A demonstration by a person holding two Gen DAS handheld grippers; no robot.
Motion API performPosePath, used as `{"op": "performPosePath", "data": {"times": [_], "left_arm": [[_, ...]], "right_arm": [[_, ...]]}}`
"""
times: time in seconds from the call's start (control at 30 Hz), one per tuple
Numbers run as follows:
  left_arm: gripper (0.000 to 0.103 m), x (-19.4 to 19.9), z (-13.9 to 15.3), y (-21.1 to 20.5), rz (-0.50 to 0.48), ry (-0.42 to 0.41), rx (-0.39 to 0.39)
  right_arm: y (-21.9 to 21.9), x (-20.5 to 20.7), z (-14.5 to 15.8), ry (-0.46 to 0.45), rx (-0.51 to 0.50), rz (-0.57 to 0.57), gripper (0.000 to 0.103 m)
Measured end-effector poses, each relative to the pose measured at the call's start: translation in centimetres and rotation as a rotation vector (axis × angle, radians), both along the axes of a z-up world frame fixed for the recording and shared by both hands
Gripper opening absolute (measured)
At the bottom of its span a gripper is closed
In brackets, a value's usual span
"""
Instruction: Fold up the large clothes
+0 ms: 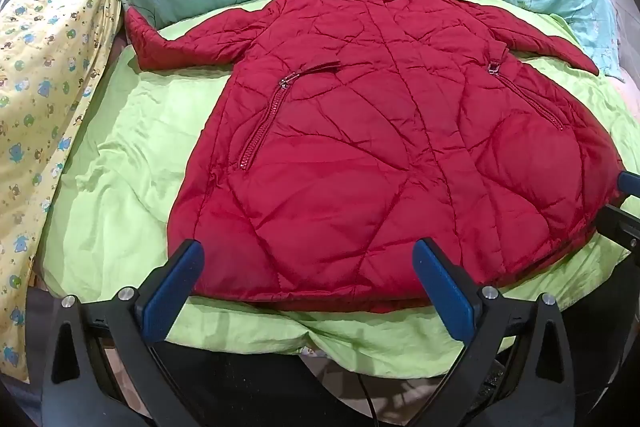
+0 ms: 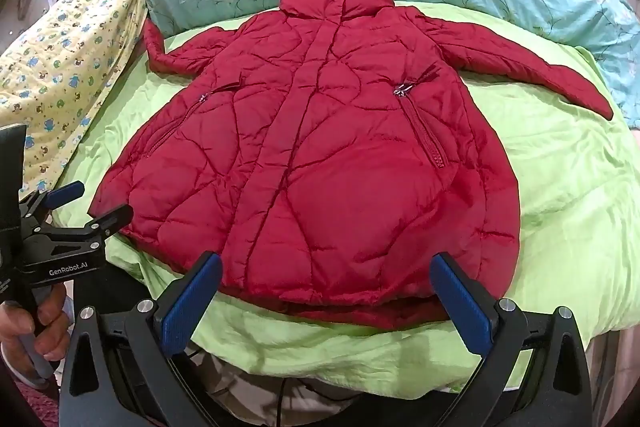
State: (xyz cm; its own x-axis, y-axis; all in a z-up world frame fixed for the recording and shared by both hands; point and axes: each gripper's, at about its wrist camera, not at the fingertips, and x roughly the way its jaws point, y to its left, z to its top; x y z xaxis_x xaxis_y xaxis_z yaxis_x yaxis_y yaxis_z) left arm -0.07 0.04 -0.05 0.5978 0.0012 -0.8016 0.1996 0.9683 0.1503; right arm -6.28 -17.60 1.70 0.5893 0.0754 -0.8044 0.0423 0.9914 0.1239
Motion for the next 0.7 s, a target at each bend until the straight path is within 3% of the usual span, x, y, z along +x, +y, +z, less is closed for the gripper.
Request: {"op": "performPosePath", "data": {"times": [0.7], "left_arm": [[0.103, 0.41, -0.58, -0.42, 0.001, 0.002, -0.003]], "right_arm": [[-0.27, 0.16, 0.15, 0.007, -0.012, 0.001, 0.103]]}}
